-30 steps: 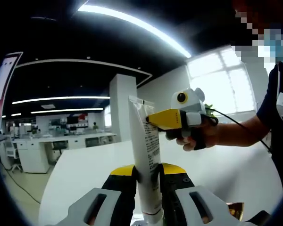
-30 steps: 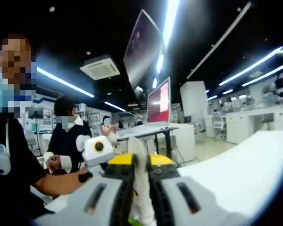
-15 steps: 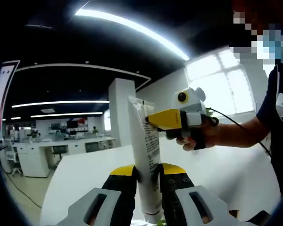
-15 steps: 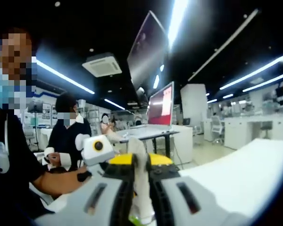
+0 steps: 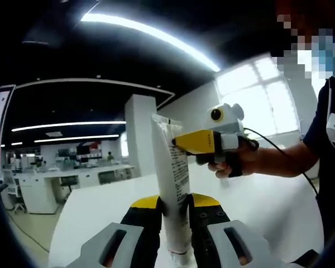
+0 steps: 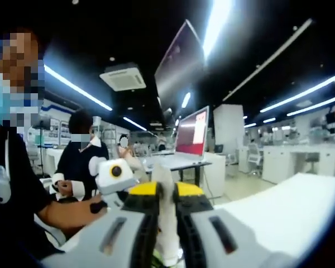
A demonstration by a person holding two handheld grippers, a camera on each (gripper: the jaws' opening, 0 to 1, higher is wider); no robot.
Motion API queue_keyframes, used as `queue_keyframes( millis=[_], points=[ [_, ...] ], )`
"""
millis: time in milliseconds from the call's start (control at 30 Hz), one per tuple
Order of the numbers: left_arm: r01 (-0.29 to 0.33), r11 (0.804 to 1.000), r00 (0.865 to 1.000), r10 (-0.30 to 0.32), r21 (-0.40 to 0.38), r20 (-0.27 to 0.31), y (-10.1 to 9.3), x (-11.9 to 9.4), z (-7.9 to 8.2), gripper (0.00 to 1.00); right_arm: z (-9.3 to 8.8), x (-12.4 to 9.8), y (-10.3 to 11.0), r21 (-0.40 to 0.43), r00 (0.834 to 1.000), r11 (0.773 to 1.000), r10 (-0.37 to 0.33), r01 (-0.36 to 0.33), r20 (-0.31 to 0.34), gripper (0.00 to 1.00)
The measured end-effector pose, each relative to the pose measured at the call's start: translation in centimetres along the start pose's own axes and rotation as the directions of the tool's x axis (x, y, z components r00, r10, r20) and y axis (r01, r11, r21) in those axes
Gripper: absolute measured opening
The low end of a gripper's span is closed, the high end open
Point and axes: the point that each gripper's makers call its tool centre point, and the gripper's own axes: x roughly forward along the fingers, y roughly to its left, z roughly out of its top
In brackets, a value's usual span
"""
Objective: Arrange the skincare products in the storage area until every visible bottle or jar stands upright without overlapping.
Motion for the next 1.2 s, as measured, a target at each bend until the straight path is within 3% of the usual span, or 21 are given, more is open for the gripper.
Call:
queue_keyframes(
  millis=[667, 1200],
  points=[
    [0.08, 0.995, 0.997, -0.079, 0.057, -0.015, -5.7, 3.4, 3.1, 0.17, 3.6, -6.7, 1.6, -0.059, 0.997, 0.996, -0.056, 0.059, 0.043, 0.08],
    [0.163, 0.983, 0.987, -0.161, 0.088, -0.027, -10.0, 7.9, 4.6, 0.17, 5.7, -12.6, 1.3, -0.084, 0.991, 0.989, -0.112, 0.118, 0.074, 0.08]
  ],
)
